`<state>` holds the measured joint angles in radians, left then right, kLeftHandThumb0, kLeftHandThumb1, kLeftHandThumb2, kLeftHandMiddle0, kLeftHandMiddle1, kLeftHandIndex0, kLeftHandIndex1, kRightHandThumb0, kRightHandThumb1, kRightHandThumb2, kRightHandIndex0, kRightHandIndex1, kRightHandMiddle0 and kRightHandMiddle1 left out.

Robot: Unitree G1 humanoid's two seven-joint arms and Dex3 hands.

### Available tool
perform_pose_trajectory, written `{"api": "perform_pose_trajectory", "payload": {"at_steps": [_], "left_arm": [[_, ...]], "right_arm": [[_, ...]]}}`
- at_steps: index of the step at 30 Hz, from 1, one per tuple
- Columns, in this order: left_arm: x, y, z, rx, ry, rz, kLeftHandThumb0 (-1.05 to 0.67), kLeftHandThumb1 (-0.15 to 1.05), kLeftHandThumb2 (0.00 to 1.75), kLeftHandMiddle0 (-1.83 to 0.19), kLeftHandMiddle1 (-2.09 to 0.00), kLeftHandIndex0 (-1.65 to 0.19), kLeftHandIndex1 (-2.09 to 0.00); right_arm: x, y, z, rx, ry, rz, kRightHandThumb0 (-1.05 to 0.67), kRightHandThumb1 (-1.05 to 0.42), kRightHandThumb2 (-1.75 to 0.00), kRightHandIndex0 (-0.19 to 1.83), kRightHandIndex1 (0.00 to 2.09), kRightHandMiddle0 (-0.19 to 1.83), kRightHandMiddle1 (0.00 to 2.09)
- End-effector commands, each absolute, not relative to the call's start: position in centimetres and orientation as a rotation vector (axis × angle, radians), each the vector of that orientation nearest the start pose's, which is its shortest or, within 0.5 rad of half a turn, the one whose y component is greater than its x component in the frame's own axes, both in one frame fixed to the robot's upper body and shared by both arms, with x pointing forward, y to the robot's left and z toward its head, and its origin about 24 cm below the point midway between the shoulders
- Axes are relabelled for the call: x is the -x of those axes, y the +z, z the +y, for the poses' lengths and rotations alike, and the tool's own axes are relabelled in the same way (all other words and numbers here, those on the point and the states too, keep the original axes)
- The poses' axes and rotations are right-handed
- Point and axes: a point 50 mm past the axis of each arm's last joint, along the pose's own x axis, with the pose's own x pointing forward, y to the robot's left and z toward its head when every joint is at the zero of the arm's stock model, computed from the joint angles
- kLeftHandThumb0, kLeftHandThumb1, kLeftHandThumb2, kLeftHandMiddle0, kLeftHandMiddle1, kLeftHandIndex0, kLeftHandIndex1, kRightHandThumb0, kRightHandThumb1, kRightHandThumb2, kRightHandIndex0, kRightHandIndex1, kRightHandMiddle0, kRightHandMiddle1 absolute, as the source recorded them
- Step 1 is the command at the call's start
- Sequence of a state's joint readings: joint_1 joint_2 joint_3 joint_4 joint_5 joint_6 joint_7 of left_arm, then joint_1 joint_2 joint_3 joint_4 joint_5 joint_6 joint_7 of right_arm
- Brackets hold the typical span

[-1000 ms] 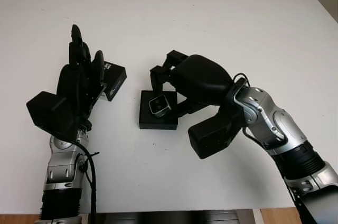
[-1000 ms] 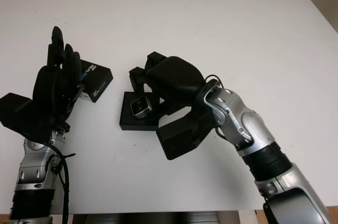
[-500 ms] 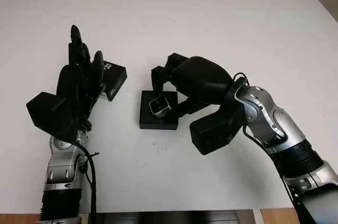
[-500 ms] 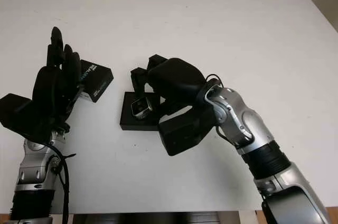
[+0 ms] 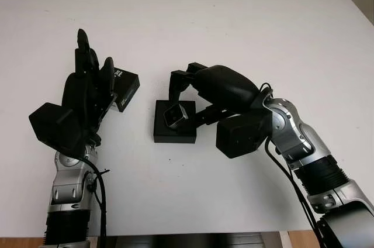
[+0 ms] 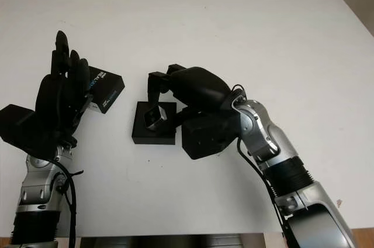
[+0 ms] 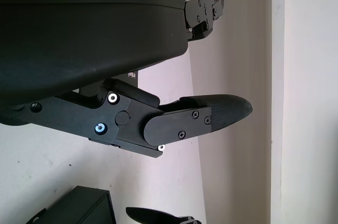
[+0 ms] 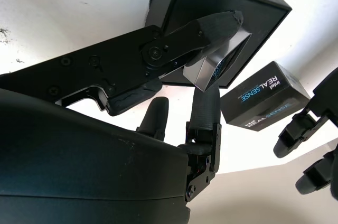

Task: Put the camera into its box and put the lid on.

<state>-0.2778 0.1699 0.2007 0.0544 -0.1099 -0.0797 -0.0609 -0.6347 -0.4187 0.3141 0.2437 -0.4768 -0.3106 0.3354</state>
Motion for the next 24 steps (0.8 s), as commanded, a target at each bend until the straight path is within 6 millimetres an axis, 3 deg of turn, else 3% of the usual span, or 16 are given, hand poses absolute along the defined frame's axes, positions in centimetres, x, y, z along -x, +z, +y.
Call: {"api": "perform_pose_trajectory", "payload": {"at_steps": [1,14,24], "left_arm": [[-29.66,12.51,20.95,-0.057,0.075,-0.341,-0.61,1.05,0.57,0.19,0.00,0.19,0.00],[-29.74,12.57,20.94,-0.072,0.066,-0.346,-0.61,1.05,0.58,0.19,0.00,0.19,0.00],[-29.68,12.56,20.99,-0.078,0.076,-0.343,-0.60,1.05,0.58,0.19,0.00,0.19,0.00]], "right_arm": [[-33.16,16.10,-10.33,1.051,0.630,-0.532,-0.40,-0.99,-0.05,0.06,1.37,0.37,1.70],[-33.31,16.85,-10.72,0.967,0.576,-0.549,-0.38,-0.97,-0.05,0.06,1.37,0.36,1.76],[-33.06,16.31,-10.76,0.850,0.592,-0.495,-0.38,-0.99,-0.06,0.03,1.32,0.30,1.80]]}}
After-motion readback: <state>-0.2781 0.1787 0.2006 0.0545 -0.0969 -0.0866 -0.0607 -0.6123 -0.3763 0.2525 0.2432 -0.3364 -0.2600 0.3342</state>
